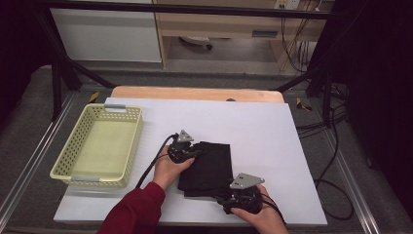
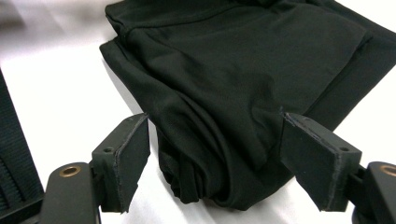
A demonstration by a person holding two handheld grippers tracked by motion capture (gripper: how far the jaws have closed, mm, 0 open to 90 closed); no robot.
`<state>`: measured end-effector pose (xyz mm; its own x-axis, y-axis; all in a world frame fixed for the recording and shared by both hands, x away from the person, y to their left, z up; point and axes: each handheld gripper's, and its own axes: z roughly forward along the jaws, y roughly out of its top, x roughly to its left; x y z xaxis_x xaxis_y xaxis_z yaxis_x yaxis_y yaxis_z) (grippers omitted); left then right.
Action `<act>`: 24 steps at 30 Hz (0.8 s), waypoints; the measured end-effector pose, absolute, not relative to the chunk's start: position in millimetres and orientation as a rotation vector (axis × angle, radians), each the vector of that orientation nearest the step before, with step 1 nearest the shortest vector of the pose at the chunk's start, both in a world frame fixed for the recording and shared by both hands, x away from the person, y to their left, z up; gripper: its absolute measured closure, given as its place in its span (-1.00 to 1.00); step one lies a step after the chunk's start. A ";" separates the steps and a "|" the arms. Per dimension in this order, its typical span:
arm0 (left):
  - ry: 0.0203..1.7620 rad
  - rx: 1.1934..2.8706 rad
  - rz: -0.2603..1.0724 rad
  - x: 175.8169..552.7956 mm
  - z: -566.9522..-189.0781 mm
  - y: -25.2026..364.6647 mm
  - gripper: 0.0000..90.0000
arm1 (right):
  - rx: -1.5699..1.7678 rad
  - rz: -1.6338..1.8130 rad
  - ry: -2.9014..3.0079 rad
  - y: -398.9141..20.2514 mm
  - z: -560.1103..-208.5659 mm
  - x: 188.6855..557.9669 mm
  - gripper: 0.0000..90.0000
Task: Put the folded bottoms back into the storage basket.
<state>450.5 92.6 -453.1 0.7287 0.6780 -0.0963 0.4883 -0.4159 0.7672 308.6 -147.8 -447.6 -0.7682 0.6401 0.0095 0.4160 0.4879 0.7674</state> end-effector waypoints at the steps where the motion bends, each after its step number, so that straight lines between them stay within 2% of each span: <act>1: 0.880 2.097 0.288 450.5 -453.1 92.6 0.64 | 0.896 1.155 2.459 -147.8 -447.6 308.6 -0.45; 8: 0.879 2.094 0.285 450.7 -453.3 92.7 0.64 | 0.884 1.104 2.487 -144.8 -452.7 311.1 -0.34; 21: 0.876 2.107 0.286 449.5 -450.7 91.0 0.64 | 0.869 1.092 2.507 -145.9 -453.4 312.2 0.15; 24: 0.877 2.106 0.288 448.9 -449.6 90.7 0.64 | 0.865 1.091 2.506 -145.6 -452.7 314.2 0.33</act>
<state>448.9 90.7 -449.6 0.7314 0.6755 -0.0935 0.4885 -0.4233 0.7630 314.2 -145.6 -452.7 -0.7840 0.6207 -0.0120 0.4143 0.5375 0.7345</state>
